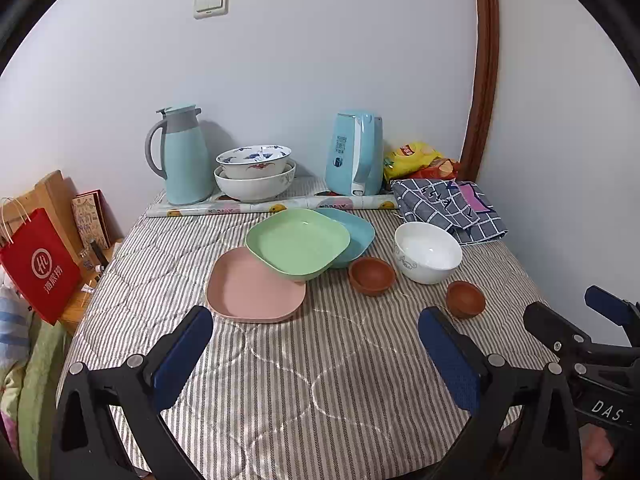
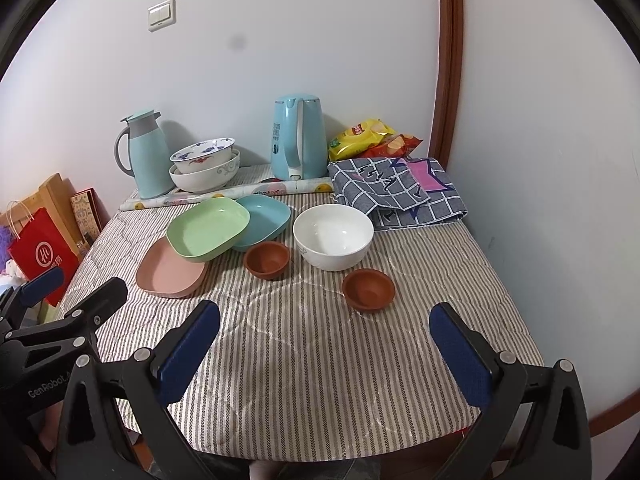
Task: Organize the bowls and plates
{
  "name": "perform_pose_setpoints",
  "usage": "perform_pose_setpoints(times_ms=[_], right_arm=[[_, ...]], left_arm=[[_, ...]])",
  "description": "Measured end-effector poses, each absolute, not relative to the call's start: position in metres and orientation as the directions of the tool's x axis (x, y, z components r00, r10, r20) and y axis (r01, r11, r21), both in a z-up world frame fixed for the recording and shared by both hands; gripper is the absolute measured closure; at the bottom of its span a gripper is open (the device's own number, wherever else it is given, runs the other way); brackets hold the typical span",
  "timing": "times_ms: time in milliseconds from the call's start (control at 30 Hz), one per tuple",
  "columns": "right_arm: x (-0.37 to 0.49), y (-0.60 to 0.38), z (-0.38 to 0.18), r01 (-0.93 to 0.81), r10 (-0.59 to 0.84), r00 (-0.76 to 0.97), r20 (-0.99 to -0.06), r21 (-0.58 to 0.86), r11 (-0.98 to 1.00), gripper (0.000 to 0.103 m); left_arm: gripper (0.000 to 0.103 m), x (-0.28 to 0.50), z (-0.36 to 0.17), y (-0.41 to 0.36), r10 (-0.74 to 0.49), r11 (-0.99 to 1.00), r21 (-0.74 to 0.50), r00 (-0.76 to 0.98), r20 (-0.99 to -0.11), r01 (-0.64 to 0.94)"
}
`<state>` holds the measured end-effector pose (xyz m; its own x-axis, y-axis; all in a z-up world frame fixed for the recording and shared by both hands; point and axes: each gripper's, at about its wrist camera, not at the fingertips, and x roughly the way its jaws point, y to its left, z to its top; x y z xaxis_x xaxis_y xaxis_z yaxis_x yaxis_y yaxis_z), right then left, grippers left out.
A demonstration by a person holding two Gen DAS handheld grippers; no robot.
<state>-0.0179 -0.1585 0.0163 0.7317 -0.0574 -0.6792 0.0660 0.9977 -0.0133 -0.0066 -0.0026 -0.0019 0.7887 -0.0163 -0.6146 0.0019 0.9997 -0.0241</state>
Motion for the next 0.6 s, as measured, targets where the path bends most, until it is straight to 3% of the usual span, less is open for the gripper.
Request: perform_pose_setpoints(times_ms=[600], right_arm=[[-0.021, -0.1608, 0.0136, 0.068, -0.052, 0.734, -0.677, -0.003, 0.998, 0.0]], left_arm=[[0.0, -0.0081, -0.0025, -0.001, -0.022, 0.999, -0.036, 0.788, -0.615, -0.001]])
